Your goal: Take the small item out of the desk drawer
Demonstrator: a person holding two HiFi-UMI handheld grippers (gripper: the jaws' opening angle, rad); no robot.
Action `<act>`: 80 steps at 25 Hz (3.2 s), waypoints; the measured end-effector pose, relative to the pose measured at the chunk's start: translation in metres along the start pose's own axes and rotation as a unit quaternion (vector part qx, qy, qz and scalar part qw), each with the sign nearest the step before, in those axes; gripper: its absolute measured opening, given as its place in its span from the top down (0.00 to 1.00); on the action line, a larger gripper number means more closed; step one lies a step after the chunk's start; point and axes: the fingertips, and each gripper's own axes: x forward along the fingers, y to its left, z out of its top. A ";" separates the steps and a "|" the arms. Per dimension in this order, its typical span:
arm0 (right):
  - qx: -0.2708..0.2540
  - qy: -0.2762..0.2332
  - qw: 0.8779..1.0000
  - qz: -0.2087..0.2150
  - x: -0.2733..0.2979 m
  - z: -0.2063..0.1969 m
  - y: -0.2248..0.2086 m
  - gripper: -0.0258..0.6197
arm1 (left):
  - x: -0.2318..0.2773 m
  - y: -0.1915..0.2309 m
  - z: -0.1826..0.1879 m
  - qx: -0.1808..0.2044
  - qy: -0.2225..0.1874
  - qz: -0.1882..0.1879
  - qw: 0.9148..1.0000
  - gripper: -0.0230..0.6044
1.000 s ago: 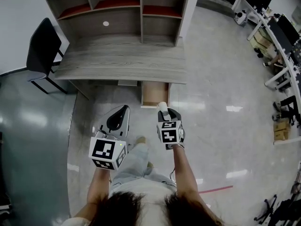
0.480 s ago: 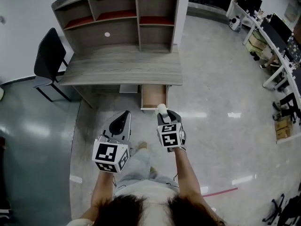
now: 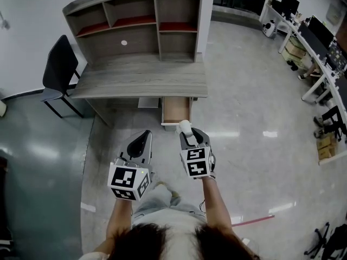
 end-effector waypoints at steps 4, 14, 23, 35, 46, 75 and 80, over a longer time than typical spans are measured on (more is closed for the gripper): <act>0.004 -0.014 1.000 0.002 -0.019 0.007 0.007 0.70 | -0.009 -0.005 0.002 0.001 -0.003 0.000 1.000 0.94; 0.012 -0.032 0.999 -0.004 -0.065 0.006 0.028 0.70 | -0.054 -0.017 0.001 0.002 -0.013 -0.001 1.000 0.94; 0.004 -0.043 0.999 -0.015 -0.119 0.002 0.063 0.70 | -0.110 -0.033 -0.003 0.002 -0.020 -0.014 1.000 0.94; -0.011 -0.074 0.997 -0.031 -0.207 -0.001 0.109 0.70 | -0.196 -0.061 -0.010 0.004 -0.034 -0.022 0.999 0.94; -0.015 -0.113 0.993 -0.039 -0.279 0.000 0.139 0.70 | -0.255 -0.087 -0.014 0.004 -0.048 -0.022 0.999 0.94; -0.016 -0.176 0.983 -0.045 -0.384 -0.004 0.174 0.70 | -0.321 -0.128 -0.025 0.005 -0.068 -0.025 0.997 0.94; -0.009 -0.180 0.983 -0.045 -0.385 0.000 0.172 0.70 | -0.316 -0.125 -0.021 0.004 -0.070 -0.029 0.997 0.94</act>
